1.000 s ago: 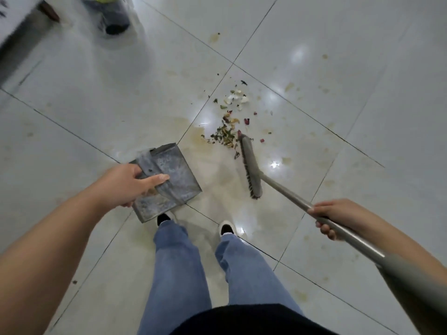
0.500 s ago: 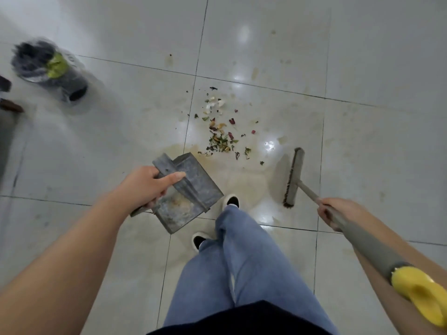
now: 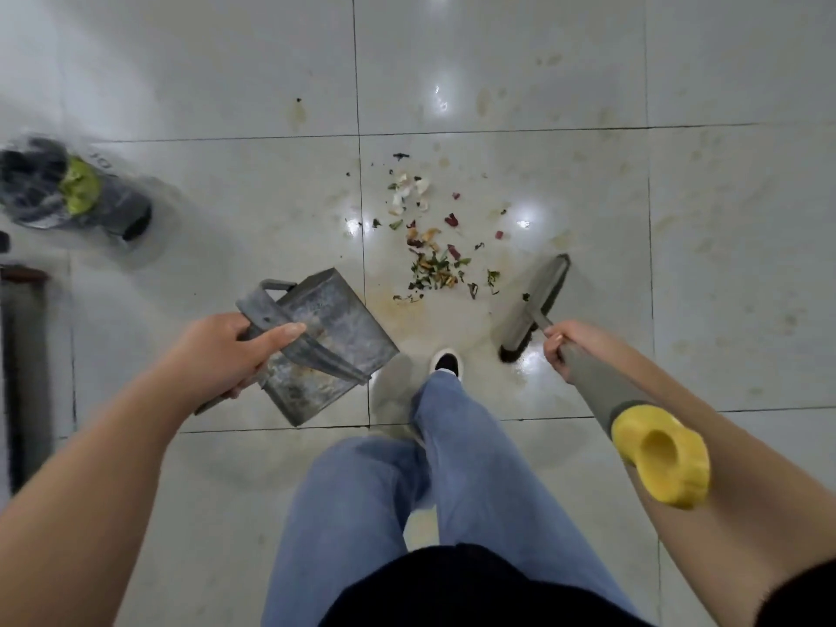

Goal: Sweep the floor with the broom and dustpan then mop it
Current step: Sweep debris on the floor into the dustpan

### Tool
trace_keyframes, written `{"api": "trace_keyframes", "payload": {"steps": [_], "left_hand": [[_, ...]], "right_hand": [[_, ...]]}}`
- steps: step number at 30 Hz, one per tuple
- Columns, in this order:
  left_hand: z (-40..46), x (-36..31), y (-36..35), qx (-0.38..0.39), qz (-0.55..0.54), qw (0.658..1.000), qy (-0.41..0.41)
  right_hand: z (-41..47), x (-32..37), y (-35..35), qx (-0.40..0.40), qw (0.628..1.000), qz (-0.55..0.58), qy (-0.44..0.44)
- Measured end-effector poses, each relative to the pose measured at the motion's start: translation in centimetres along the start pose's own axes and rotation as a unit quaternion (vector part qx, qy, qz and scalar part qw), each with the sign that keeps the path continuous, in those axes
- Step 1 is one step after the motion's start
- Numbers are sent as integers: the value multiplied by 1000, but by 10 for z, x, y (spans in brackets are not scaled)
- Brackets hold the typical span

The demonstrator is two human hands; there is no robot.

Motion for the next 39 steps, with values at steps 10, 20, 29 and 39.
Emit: {"api": "trace_keyframes", "payload": {"steps": [10, 20, 29, 39], "left_hand": [[79, -13, 92, -1, 50, 999, -9], [132, -14, 154, 47, 90, 994, -39], [156, 10, 148, 34, 50, 998, 7], [153, 7, 128, 29, 66, 997, 36]], "right_hand": [[-37, 41, -116, 126, 991, 31, 16], [-52, 75, -114, -124, 942, -261, 170], [13, 171, -162, -153, 906, -345, 193], [22, 115, -170, -94, 873, -449, 165]]}}
Point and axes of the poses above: each hand's wrist, its own z-axis towards the middle knuckle, its own y-axis out of the back of the hand, x = y × z, the point moved 7 cm from there along z, towards the middle knuckle, and after that the axes turned 7 degrees about -z, right-handed, at the moved point
